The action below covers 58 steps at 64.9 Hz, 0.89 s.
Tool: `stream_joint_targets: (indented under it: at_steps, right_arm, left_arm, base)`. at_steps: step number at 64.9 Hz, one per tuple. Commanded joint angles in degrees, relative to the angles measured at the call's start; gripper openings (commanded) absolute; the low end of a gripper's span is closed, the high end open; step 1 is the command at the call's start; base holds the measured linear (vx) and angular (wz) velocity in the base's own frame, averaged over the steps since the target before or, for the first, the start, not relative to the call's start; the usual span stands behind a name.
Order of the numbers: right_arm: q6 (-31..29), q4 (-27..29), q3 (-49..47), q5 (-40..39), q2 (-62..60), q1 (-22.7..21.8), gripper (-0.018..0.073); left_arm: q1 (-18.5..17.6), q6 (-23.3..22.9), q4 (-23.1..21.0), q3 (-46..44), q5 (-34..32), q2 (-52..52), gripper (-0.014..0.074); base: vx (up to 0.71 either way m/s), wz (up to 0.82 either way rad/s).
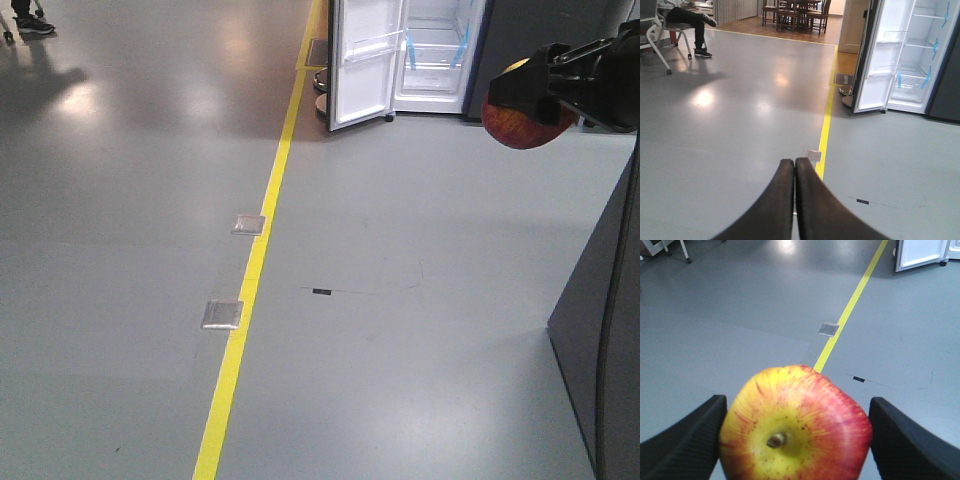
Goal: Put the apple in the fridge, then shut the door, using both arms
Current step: 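Drive toward the open white refrigerator carrying the apple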
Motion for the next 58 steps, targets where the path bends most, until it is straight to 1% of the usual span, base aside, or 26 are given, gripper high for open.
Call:
stream_joint_targets:
  at_steps: [1, 58]
  right_arm:
    - [-0.6, 1.8, -1.8, -3.4, -1.8, -0.1, -0.0005]
    - [-0.6, 1.8, -1.8, -3.4, -1.8, -0.1, -0.0005]
  left_arm:
    - [-0.3, -0.1, 0.0, 1.7, -4.2, -0.9, -0.0005]
    - [-0.3, -0.1, 0.0, 1.7, -4.2, -0.9, -0.0005]
  base:
    - [0.29, -0.06]
    - [0.3, -0.08]
